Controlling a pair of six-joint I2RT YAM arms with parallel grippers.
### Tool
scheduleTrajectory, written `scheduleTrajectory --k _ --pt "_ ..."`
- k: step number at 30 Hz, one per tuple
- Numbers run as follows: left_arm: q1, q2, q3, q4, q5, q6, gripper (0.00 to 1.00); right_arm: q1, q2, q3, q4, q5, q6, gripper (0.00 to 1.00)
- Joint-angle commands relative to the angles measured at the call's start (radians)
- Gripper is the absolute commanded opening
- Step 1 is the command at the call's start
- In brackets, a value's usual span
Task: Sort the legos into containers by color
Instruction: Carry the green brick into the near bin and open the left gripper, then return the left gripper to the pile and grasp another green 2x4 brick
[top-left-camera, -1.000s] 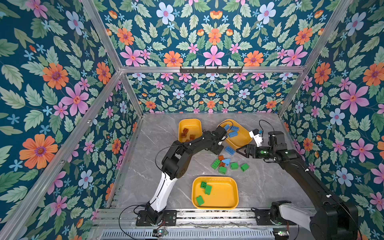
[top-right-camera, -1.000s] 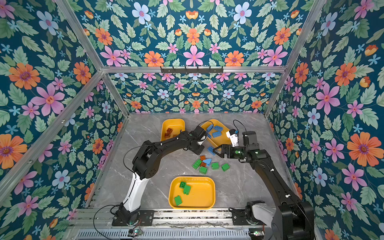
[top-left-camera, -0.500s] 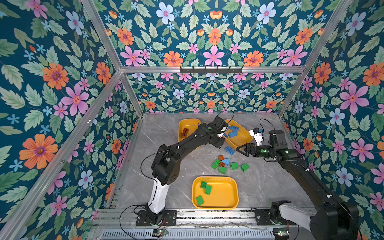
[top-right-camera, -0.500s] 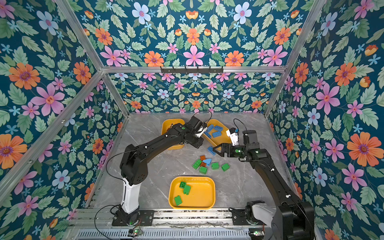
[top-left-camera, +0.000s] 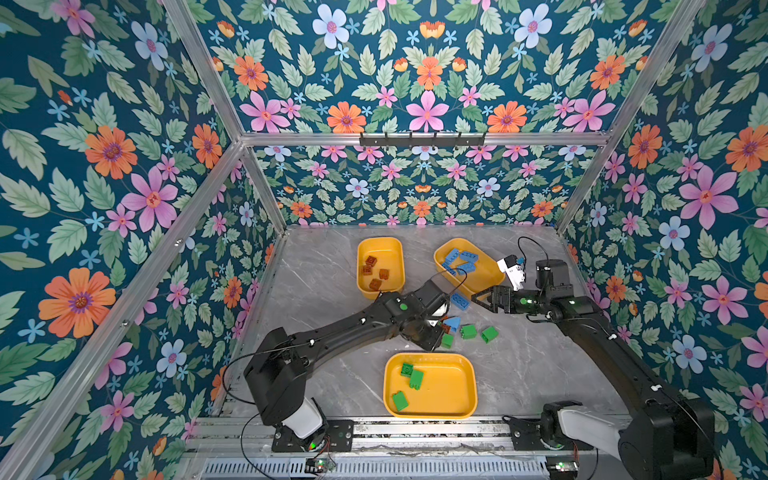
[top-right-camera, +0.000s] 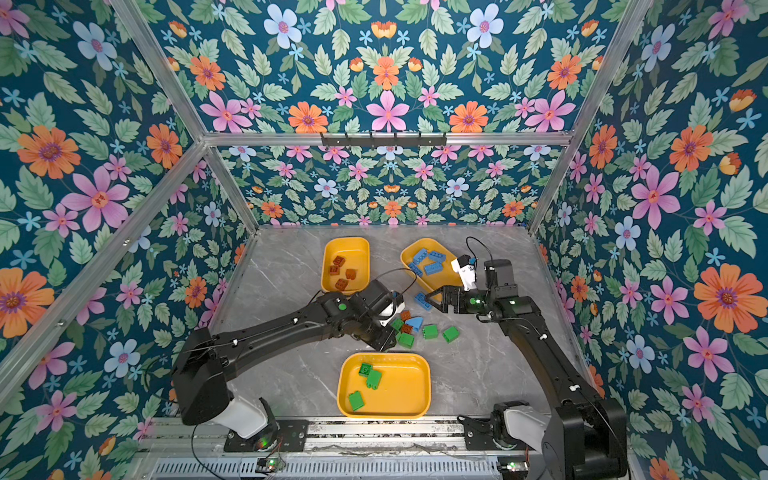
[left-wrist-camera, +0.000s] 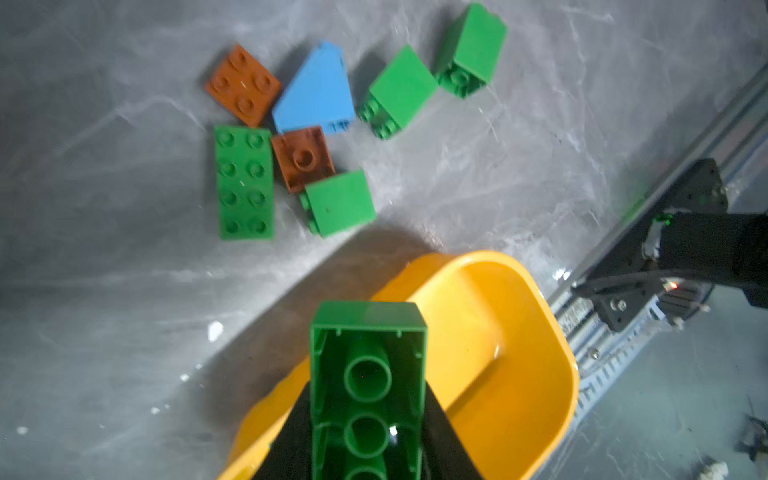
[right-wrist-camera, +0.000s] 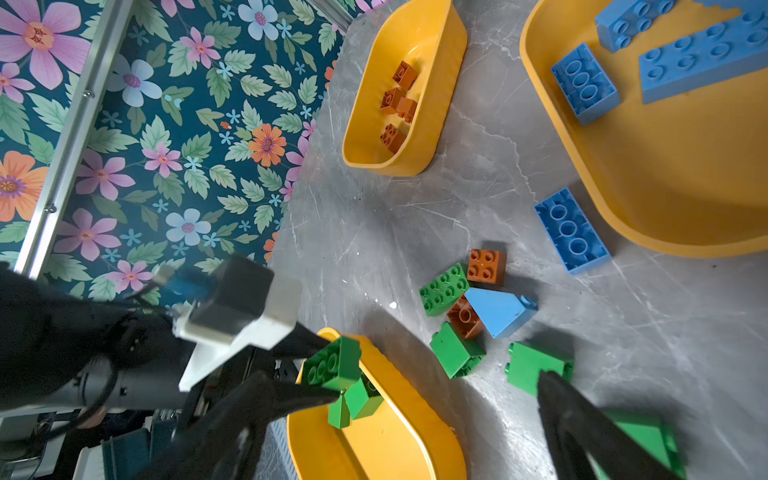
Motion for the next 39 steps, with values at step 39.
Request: scheduleTrajectory --k 39 --pt "0.036 0.064 0.011 0.038 -0.130 0.070 0.66 0.000 -0.008 -0.021 0.016 0.002 -0.011 0.99"
